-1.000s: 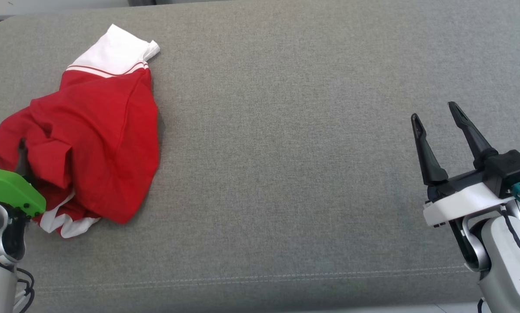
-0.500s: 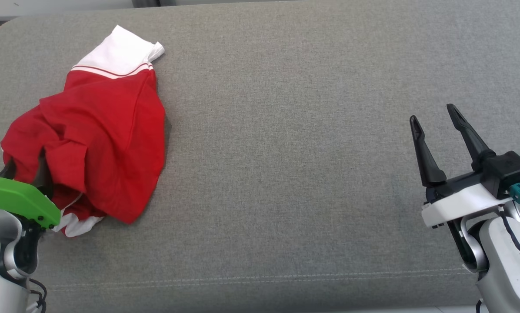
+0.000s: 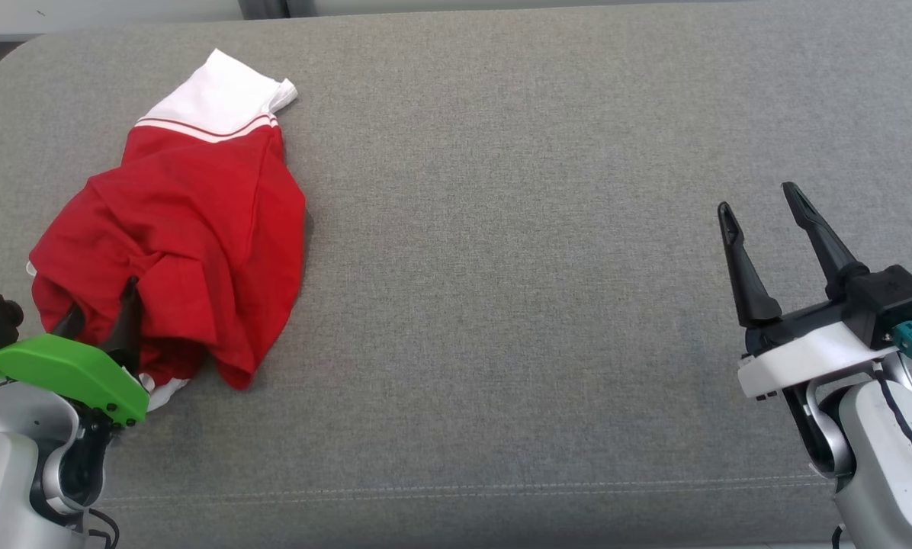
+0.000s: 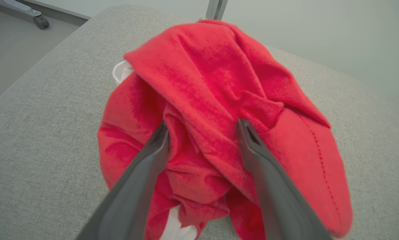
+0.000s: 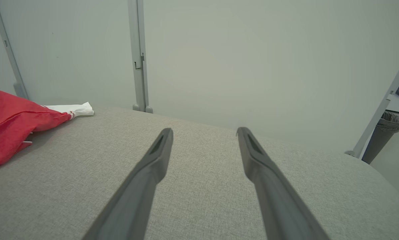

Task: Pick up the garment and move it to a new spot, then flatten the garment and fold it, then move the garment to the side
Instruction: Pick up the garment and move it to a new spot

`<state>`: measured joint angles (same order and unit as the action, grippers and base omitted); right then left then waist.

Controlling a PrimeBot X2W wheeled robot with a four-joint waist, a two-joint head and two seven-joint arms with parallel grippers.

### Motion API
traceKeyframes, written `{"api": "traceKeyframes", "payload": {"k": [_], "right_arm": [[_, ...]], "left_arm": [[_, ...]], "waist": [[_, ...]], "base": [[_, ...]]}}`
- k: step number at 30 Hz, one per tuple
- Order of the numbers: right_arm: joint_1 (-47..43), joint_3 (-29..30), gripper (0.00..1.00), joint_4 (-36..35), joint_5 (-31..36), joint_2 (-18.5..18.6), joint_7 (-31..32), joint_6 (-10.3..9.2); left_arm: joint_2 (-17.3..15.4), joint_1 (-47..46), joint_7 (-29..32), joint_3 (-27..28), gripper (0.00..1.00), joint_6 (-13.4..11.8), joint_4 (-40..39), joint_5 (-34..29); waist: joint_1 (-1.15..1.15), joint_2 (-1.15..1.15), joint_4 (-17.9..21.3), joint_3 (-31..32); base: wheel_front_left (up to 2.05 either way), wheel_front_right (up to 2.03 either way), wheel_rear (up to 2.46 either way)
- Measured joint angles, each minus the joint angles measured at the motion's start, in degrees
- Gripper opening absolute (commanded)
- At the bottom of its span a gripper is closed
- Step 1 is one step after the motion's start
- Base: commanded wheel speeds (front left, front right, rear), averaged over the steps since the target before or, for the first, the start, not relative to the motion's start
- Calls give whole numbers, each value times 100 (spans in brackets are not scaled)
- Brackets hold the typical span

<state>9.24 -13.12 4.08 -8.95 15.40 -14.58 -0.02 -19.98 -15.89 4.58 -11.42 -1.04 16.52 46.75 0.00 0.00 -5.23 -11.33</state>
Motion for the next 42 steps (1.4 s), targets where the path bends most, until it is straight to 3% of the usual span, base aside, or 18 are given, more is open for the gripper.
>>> {"api": "traceKeyframes", "payload": {"k": [1, 19, 31, 39, 42], "right_arm": [[0, -1, 100, 0, 0, -2, 0, 1], [-1, 19, 100, 11, -1, -38, 0, 8], [1, 22, 100, 11, 0, -62, 0, 51], [61, -49, 100, 16, 1, -158, 0, 101], [70, -33, 100, 21, 1, -170, 0, 101]], "left_arm": [[-4, 23, 2, 4, 0, -4, -47, 0], [-366, 124, 194, 350, 0, -158, -1285, 182], [-1043, -614, 572, 944, 0, -271, -2042, 249], [-1786, -1431, 773, 1393, 0, -404, -1860, 40], [-1929, -1793, 801, 1586, 0, -450, -1731, -85]], "waist": [[0, 0, -1, 2], [0, 0, 3, 40], [0, 0, -5, 31], [0, 0, 80, 41], [0, 0, 135, 46]], "base": [[0, 0, 0], [0, 0, 0], [0, 0, 0], [0, 0, 0], [0, 0, 0]]}}
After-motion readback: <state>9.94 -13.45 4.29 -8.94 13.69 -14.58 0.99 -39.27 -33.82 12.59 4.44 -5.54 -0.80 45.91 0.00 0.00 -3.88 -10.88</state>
